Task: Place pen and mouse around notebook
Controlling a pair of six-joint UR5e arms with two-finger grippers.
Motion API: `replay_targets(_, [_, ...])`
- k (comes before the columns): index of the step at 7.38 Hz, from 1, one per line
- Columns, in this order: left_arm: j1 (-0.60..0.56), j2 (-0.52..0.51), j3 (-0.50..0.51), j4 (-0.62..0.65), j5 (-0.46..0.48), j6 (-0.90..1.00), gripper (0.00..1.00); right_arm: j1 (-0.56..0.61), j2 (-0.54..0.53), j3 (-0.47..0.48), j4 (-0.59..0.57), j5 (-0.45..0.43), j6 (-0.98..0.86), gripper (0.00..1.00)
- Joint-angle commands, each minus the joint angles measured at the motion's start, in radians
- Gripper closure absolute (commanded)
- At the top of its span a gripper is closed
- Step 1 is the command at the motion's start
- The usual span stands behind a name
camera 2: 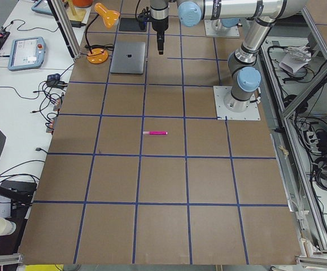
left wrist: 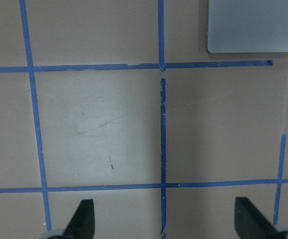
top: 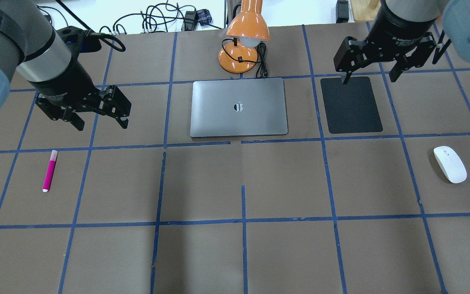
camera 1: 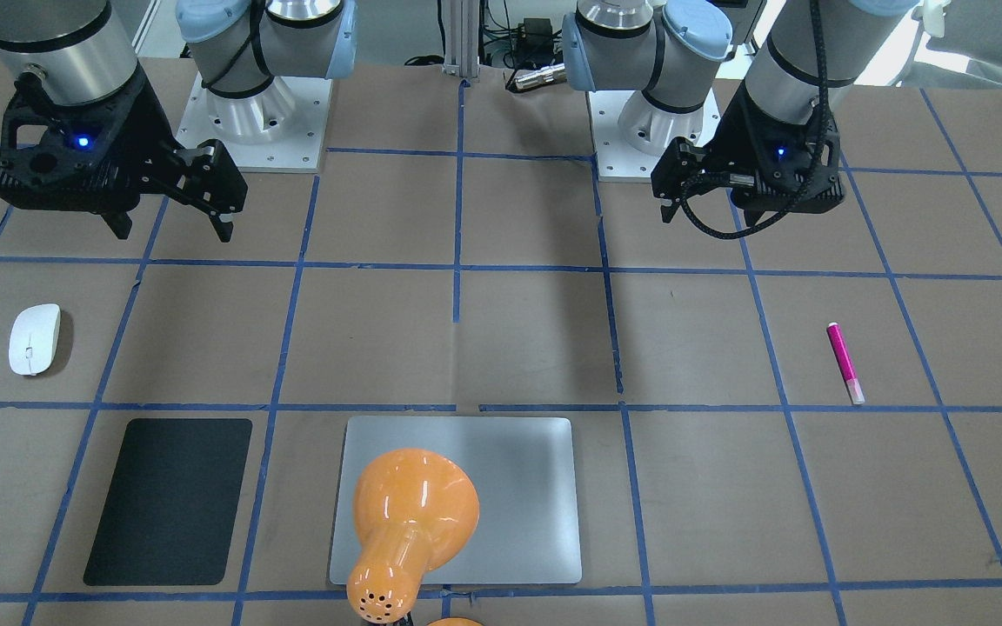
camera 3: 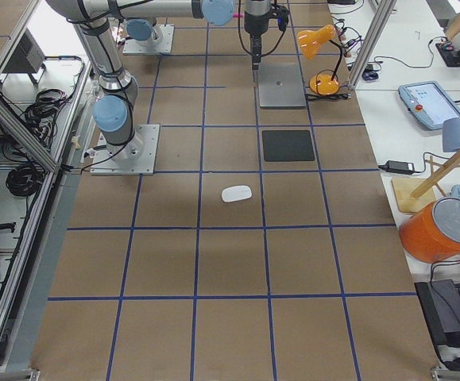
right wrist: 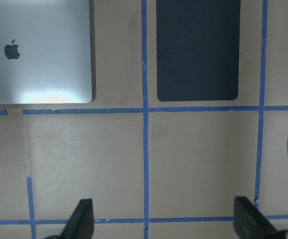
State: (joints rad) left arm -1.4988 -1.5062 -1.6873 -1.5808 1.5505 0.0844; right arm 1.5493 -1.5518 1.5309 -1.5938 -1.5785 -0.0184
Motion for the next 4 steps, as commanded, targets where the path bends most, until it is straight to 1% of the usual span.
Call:
replay_targets(1, [0.0,-0.005,-0.002,-0.001,-0.003,-0.002,0.0,0.0,-0.001,0.0,0.0,0.0,0.0,0.0])
replay_targets(4, [0.02,-0.009,-0.002,0.001,-0.001,0.0,0.0,0.0,-0.002,0.003,0.005,0.0,0.002,0.0])
